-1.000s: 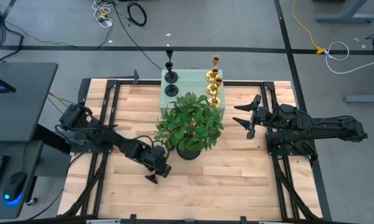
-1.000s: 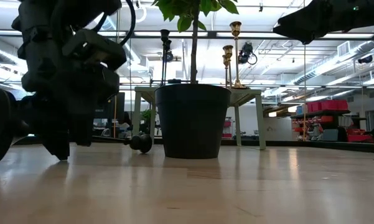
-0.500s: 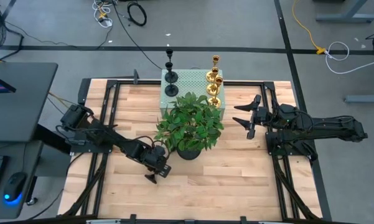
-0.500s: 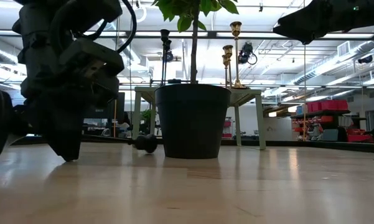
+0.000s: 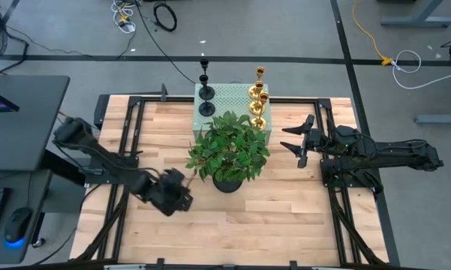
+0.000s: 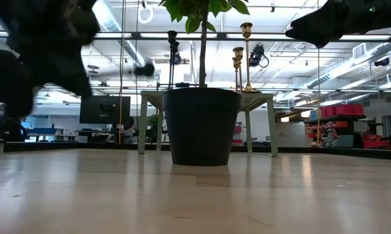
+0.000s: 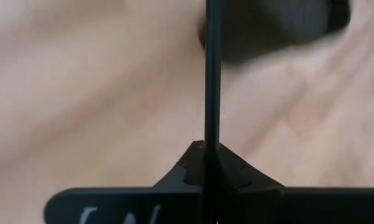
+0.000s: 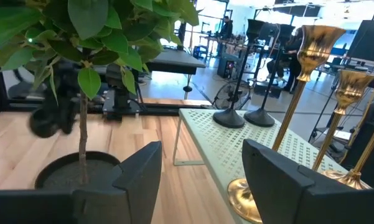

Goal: Pick & Place candle stick holders
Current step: Put the black candle holder on the shelf aligned with the other black candle holders

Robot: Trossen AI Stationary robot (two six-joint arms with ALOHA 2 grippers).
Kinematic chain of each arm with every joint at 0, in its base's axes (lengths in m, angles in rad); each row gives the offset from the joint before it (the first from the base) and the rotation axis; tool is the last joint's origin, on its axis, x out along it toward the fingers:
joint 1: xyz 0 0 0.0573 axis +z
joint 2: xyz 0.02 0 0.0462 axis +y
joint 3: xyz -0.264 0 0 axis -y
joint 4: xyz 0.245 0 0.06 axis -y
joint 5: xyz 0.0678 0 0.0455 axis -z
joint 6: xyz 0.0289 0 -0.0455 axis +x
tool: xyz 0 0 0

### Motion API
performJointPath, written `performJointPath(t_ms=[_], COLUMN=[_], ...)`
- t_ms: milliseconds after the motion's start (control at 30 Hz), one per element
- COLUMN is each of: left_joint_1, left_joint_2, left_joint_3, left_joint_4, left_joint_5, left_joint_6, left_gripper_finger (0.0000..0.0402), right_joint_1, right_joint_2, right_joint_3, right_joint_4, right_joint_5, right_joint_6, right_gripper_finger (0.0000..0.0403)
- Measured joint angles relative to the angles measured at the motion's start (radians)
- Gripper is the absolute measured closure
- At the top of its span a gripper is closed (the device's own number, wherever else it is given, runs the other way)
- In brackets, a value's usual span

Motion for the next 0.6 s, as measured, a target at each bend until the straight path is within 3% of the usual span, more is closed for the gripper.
performJointPath(t_ms=[167,300,433,600], left_joint_1=[-0.067,-0.079,-0.061,-0.043], left_joint_2=[-0.123,-0.171,-0.178,-0.178], left_joint_3=[-0.001,-0.001,-0.001,-0.001], left_joint_4=[-0.195,-0.313,-0.395,-0.516], left_joint_5=[-0.39,-0.63,-0.793,-0.924], left_joint_6=[0.003,0.01,0.032,0.0], left_gripper_finger=[0.0396,0.0396,0.0396,0.0396], right_joint_1=[0.0,0.0,0.0,0.0], right_joint_2=[0.0,0.0,0.0,0.0], right_joint_3=[0.0,0.0,0.0,0.0], right_joint_4=[0.008,0.012,0.027,0.036], right_joint_5=[0.001,0.001,0.001,0.001], right_joint_6=[0.0,0.0,0.0,0.0], right_gripper_finger=[0.0179,0.0179,0.0179,0.0179])
